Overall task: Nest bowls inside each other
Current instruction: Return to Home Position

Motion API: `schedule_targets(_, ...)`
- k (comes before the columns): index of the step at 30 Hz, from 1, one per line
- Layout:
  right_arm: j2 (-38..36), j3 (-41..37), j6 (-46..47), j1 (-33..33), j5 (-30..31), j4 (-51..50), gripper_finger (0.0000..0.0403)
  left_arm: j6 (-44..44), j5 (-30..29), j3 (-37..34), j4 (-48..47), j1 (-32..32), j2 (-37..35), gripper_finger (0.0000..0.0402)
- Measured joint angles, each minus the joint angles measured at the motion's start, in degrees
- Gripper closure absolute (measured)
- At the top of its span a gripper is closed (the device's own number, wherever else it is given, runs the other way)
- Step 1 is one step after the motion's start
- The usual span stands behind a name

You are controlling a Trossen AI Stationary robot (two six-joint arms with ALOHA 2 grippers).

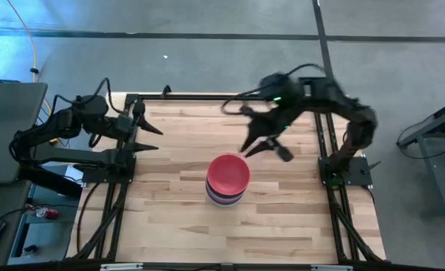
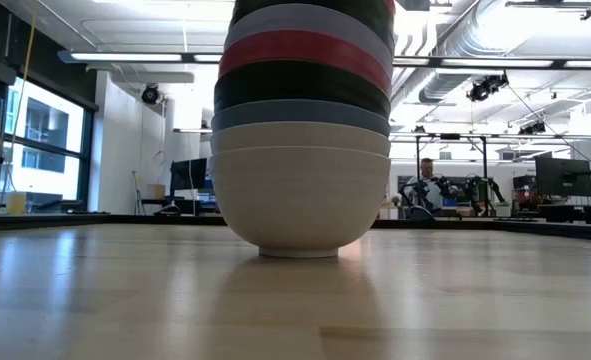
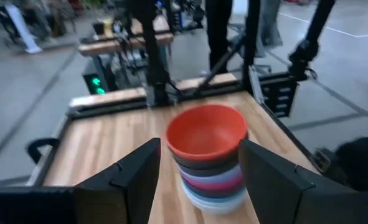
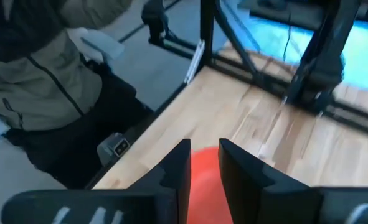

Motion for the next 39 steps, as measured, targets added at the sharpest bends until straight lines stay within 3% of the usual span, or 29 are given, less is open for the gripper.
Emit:
schedule_targets(7, -8.9, 0.0, -1.7, 0.0, 1.5, -0.4, 0.0329, 1.3, -4.1, 0.0, 0.3, 0.0, -4.5, 0.0195)
schedule_targets(17, -18.9, 0.0, 3.4, 0.0, 15.3, 1.7, 0.0329, 3.1, -15.2, 0.0, 2.0, 0.0, -15.8, 0.0195)
schedule_targets(25, -21.1, 0.0, 3.4, 0.0, 26.0, 0.5, 0.0329, 4.5, -35.5, 0.0, 3.7, 0.0, -18.2, 0.0195)
schedule_targets(32, -21.5, 0.0, 2.4, 0.0, 27.1, -4.2, 0.0329, 13.6, -49.5, -6.6, 14.5, 0.0, -17.8, 0.0195)
schedule_targets(35, -21.9, -0.1, 2.8, 0.0, 27.0, -6.9, 0.0329, 17.9, -51.0, -10.9, 22.5, 0.0, -18.5, 0.0195)
schedule_targets(39, -22.9, -0.1, 3.9, 0.0, 25.5, -10.2, 0.0329, 19.2, -48.4, -14.7, 27.6, 0.0, -20.8, 0.0195)
